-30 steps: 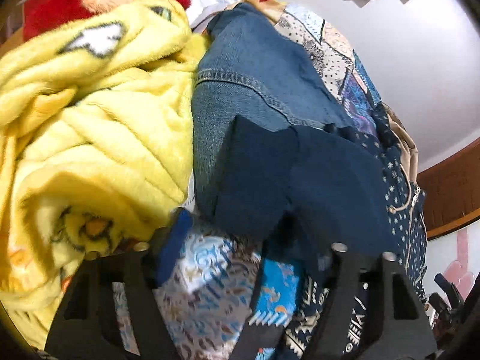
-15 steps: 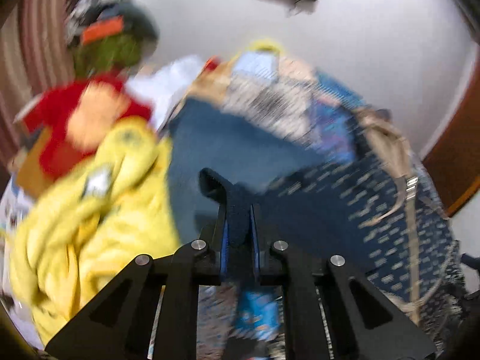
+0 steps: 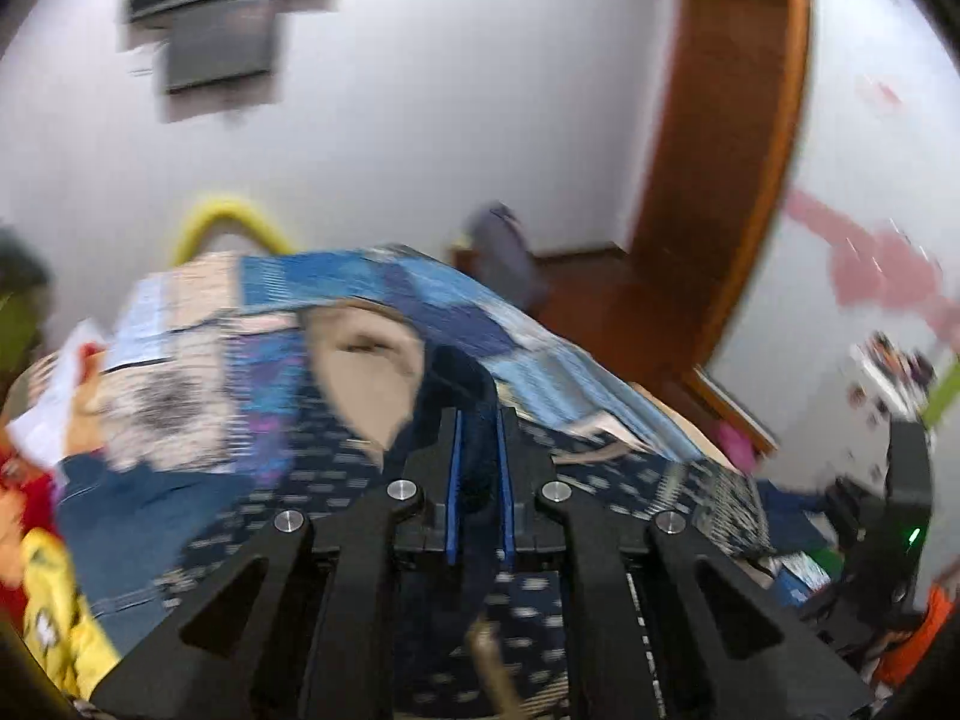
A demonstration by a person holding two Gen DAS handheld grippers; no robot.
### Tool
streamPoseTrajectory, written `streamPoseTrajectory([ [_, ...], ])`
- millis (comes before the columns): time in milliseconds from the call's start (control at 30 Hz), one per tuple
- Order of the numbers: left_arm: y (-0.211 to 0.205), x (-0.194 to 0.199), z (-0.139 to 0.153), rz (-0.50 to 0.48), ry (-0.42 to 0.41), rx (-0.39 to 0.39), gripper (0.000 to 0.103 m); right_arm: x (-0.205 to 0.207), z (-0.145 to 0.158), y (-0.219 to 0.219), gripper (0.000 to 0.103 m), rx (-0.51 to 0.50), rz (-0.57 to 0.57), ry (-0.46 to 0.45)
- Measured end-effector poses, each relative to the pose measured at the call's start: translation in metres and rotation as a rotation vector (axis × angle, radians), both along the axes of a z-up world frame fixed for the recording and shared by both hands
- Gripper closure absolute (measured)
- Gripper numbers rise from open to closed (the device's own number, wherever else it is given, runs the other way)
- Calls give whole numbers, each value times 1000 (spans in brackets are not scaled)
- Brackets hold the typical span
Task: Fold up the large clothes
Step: 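Carry the sleeve across the hoodie front with the left tool and release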
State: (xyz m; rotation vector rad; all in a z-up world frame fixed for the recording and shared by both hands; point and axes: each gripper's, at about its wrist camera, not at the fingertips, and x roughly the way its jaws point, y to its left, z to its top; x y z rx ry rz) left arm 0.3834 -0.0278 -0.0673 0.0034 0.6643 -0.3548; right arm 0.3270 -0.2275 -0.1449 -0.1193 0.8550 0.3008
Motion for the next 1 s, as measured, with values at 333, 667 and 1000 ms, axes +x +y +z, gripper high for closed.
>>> streamPoseTrajectory([
  [333,-129,11,-115,-275,267,84,102,-7,1,-88,0,15,-158,13],
  [667,-67,-13,-107,-153,246,94,41,0,-12,-94,0,54,-159,63],
  [1000,70,-20,-125,175,249,203,28,38,-43,-59,0,209,-105,194],
])
